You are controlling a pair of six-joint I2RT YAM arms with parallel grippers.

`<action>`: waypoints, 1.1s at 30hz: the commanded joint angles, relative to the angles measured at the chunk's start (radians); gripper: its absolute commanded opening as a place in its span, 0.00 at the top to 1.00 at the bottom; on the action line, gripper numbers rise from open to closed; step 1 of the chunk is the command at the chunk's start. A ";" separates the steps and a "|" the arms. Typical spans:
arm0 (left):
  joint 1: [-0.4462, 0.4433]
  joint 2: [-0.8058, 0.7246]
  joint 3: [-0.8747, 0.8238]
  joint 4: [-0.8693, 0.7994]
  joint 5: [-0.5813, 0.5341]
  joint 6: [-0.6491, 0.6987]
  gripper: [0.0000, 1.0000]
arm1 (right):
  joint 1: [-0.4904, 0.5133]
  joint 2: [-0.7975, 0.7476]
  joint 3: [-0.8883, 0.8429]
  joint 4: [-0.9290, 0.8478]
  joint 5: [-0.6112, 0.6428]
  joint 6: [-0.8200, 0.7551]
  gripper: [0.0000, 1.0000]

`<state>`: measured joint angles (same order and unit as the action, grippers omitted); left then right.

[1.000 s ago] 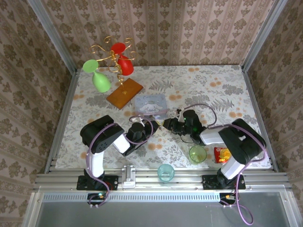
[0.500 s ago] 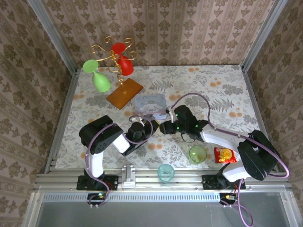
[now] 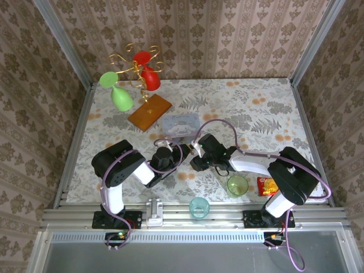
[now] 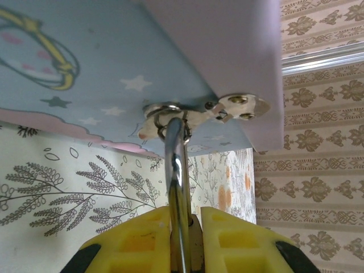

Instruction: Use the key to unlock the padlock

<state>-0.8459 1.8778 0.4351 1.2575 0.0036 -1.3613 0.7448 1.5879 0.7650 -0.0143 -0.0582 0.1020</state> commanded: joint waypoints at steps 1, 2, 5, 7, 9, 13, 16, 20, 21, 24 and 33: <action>-0.019 -0.019 0.005 0.049 0.016 -0.016 1.00 | 0.013 0.009 0.016 0.060 0.060 -0.046 0.53; -0.023 -0.020 0.008 0.048 0.017 -0.015 1.00 | 0.015 0.009 0.013 0.073 0.070 -0.052 0.55; -0.030 -0.019 0.016 0.048 0.019 -0.018 1.00 | 0.038 0.017 0.008 0.100 0.124 -0.092 0.60; -0.032 -0.020 0.016 0.048 0.018 -0.018 1.00 | 0.047 0.021 0.007 0.110 0.146 -0.112 0.64; -0.034 -0.017 0.016 0.048 0.022 -0.024 1.00 | 0.052 0.020 -0.001 0.128 0.179 -0.124 0.71; -0.037 -0.020 0.005 0.048 0.020 -0.030 1.00 | 0.052 0.015 -0.012 0.142 0.214 -0.134 0.74; -0.038 -0.020 0.004 0.049 0.019 -0.032 1.00 | 0.050 0.035 0.003 0.129 0.170 -0.136 0.79; -0.038 -0.020 0.007 0.049 0.029 -0.032 1.00 | 0.016 0.038 -0.011 0.159 0.016 -0.096 0.82; -0.038 -0.022 0.005 0.049 0.029 -0.034 1.00 | 0.003 0.033 -0.021 0.177 -0.029 -0.080 0.83; -0.035 -0.022 -0.005 0.049 0.025 -0.036 1.00 | -0.042 -0.001 -0.061 0.230 -0.124 -0.022 0.85; -0.016 -0.026 -0.019 0.049 0.027 -0.027 0.97 | -0.178 -0.055 -0.162 0.366 -0.441 0.104 0.85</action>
<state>-0.8688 1.8778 0.4259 1.2453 0.0246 -1.3956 0.5903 1.5524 0.6125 0.2966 -0.3641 0.1566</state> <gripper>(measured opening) 0.133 0.145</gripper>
